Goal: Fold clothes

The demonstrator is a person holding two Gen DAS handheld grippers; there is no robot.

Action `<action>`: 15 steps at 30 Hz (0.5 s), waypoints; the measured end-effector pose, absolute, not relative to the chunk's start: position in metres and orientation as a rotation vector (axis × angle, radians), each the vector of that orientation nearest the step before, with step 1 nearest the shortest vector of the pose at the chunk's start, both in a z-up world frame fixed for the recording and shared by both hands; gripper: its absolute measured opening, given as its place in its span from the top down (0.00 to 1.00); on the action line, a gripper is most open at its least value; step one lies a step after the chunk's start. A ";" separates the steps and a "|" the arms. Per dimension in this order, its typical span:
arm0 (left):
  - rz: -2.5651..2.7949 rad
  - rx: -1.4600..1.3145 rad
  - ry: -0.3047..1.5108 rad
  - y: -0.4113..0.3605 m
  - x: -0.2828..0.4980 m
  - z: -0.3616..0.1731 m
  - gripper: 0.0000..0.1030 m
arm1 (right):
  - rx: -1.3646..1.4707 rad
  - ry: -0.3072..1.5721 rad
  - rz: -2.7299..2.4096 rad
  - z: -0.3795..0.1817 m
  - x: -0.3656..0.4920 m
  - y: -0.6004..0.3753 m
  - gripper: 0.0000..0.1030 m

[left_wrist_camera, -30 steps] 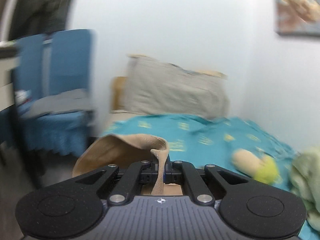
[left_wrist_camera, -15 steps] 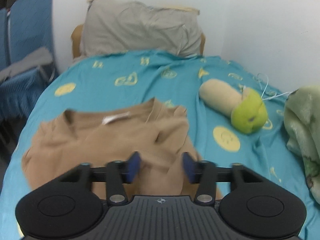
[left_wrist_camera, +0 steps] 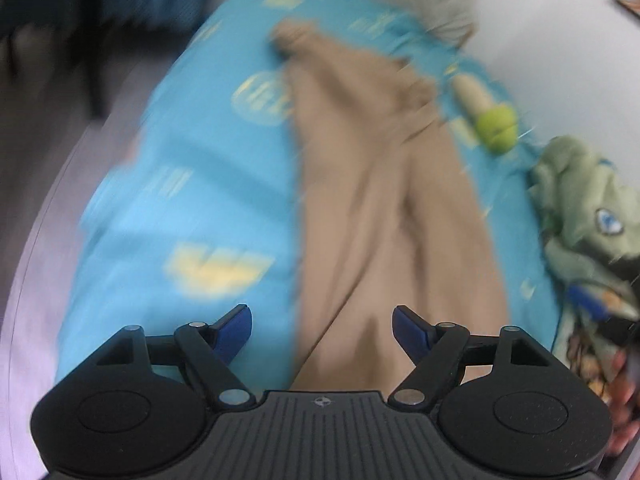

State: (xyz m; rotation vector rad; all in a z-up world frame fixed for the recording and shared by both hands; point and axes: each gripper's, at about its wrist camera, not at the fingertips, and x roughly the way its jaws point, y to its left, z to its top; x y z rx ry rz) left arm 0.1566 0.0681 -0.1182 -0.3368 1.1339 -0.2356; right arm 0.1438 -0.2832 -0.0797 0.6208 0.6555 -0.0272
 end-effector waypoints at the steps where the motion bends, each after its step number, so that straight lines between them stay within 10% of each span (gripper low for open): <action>1: -0.215 -0.369 1.170 0.078 0.150 -0.123 0.26 | 0.634 0.656 -0.024 -0.078 0.139 -0.284 0.14; 9: -0.215 -0.509 1.280 0.114 0.122 -0.131 0.34 | 0.667 0.720 0.011 -0.080 0.108 -0.287 0.14; 15: -0.260 -0.306 1.344 0.093 0.106 -0.129 0.64 | 0.667 0.741 0.055 -0.082 0.101 -0.282 0.14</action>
